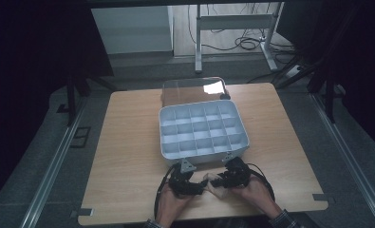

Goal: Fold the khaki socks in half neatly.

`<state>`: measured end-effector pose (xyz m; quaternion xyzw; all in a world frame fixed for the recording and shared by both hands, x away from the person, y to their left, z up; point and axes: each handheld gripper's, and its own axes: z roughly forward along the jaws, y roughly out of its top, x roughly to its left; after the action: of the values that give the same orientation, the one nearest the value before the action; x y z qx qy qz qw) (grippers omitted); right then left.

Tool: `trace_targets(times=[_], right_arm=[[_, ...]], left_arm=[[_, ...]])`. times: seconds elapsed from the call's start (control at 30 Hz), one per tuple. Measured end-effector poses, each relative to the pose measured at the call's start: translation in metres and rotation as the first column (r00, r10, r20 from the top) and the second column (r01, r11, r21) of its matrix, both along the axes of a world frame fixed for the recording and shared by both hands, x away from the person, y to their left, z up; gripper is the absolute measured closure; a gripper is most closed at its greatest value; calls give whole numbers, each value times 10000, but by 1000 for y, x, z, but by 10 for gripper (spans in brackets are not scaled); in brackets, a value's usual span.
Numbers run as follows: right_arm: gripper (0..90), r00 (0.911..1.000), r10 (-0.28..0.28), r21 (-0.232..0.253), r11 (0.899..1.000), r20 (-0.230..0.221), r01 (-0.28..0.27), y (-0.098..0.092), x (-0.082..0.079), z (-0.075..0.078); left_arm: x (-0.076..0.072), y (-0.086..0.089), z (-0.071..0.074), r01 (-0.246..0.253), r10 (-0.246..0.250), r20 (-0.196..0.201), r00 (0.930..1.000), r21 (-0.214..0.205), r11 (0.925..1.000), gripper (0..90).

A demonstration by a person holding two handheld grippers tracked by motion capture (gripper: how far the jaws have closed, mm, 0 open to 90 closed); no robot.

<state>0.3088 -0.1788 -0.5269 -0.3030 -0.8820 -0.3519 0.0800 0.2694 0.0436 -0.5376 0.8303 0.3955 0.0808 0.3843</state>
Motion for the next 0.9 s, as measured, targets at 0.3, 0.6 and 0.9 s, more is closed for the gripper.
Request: trace_targets(times=[0.3,0.6,0.9], right_arm=[[748,9954,-75,-23,10000,953,78,0,-8,13],[747,9853,-615,558,9970,1592,532,-20,-1,48],[744,9462,-1900,955,9807,2621,1705,-52,19,89]], left_arm=[[-9,18,10,-310,296,543,9981,251,9992,246],[-21,53,4,-1110,1072,586,9925,665,9916,243],[-31,73,-4,-1547,1489,640,9868,984,9830,228]])
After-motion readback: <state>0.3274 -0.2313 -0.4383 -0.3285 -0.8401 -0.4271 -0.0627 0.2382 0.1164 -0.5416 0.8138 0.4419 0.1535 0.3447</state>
